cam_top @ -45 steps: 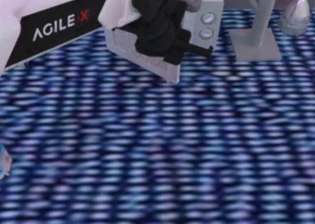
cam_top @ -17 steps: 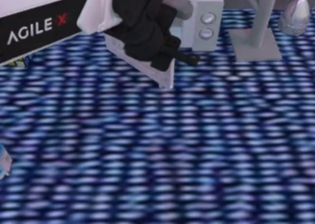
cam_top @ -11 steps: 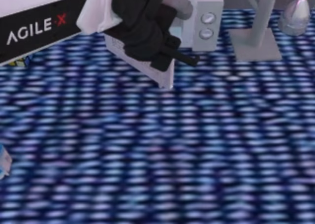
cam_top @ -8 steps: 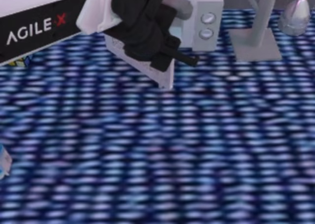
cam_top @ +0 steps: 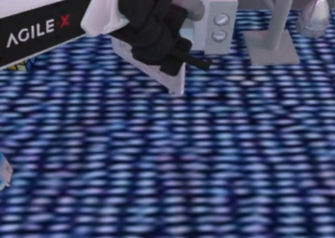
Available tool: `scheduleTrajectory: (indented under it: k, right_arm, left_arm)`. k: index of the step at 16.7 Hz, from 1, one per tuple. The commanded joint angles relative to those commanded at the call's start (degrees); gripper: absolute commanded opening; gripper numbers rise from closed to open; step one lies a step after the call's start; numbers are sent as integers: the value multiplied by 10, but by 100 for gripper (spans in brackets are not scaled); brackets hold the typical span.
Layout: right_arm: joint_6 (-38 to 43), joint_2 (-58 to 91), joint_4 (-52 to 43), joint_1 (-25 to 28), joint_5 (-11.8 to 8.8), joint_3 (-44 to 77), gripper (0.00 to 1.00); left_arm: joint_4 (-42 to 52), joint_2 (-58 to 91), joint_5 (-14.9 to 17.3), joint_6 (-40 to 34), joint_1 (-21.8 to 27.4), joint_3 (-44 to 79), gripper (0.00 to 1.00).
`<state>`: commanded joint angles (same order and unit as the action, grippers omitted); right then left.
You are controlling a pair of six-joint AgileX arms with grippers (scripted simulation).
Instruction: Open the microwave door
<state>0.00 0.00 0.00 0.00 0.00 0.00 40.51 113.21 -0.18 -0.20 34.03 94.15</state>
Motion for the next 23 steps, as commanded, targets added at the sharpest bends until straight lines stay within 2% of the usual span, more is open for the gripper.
scheduleTrajectory:
  k: [7, 10, 16, 23]
  right_arm:
    - [0, 0, 0, 0, 0, 0, 100]
    - [0, 0, 0, 0, 0, 0, 100]
    - [0, 0, 0, 0, 0, 0, 100]
    - [0, 0, 0, 0, 0, 0, 100]
  left_arm:
    - [0, 0, 0, 0, 0, 0, 0]
    - [-2, -3, 8, 6, 0, -7, 0]
    - [-11, -40, 46, 80, -25, -54, 0]
    - [-12, -41, 48, 83, -26, -57, 0]
